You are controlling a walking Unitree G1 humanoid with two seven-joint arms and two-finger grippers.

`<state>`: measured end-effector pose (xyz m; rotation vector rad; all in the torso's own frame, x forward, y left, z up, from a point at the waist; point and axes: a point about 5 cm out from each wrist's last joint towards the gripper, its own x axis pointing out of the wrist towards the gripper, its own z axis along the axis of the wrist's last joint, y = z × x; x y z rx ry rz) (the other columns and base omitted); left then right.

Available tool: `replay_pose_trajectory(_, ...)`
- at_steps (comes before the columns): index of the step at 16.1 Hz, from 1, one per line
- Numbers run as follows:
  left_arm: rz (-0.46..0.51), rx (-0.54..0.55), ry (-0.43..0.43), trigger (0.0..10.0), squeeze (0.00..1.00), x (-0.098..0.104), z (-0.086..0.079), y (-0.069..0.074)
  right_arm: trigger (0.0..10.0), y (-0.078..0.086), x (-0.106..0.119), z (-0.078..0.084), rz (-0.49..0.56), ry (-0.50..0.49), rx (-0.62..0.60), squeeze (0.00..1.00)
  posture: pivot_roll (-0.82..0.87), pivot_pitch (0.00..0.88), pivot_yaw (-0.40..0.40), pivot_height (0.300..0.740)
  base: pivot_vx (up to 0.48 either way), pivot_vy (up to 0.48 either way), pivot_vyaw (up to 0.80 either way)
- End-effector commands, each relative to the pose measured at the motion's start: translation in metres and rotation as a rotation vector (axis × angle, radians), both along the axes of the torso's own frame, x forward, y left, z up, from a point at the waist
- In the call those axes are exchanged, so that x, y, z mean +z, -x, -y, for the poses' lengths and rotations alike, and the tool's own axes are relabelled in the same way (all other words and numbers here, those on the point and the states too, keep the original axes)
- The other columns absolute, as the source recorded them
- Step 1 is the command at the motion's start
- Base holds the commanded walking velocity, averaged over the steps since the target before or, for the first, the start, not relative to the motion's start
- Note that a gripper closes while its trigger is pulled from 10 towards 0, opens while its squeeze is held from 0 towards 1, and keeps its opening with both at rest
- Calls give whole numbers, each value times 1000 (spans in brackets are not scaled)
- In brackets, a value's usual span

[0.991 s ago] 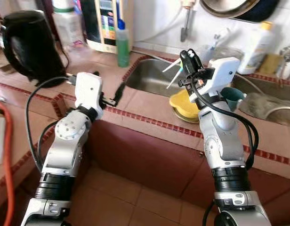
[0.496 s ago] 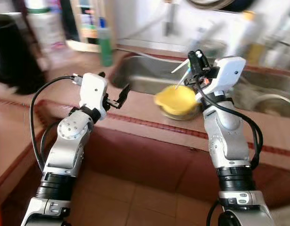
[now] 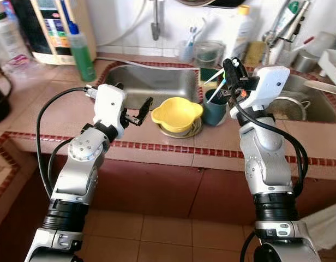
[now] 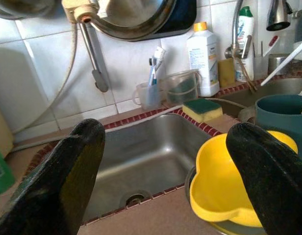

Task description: Kitchen organization

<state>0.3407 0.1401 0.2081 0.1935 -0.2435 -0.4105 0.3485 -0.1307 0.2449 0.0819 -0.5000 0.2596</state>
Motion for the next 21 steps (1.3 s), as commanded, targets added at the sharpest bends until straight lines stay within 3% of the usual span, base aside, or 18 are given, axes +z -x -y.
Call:
replay_pose_trajectory(1, 16, -12, -6, 10000, 0, 5, 0, -1, 10000, 0, 1, 0, 0, 0, -4, 0, -38, 0, 12, 740, 0, 0, -756)
replay_pose_trajectory(9, 16, -12, -6, 10000, 0, 5, 0, -1, 10000, 0, 1, 0, 0, 0, -4, 0, -38, 0, 12, 740, 0, 0, -756)
replay_pose_trajectory(11, 67, 38, 79, 10000, 0, 17, -5, -3, 10000, 7, 17, -1, 98, -58, 50, 0, -43, 0, -1, 740, 0, 0, 0)
replay_pose_trajectory(14, 63, 50, 102, 10000, 0, 18, -7, -5, 10000, 8, 20, -1, 112, -63, 64, 0, -43, 0, -3, 740, 0, 0, 0)
replay_pose_trajectory(16, 38, 61, 164, 10000, 0, 18, -11, -7, 10000, 8, 20, -1, 113, -63, 68, 0, -43, 0, -3, 740, 0, 0, 0)
replay_pose_trajectory(21, 86, 76, 131, 10000, 0, 22, -10, -5, 10000, 9, 20, -1, 114, -62, 78, 0, -44, 0, -4, 740, 0, 110, 0)
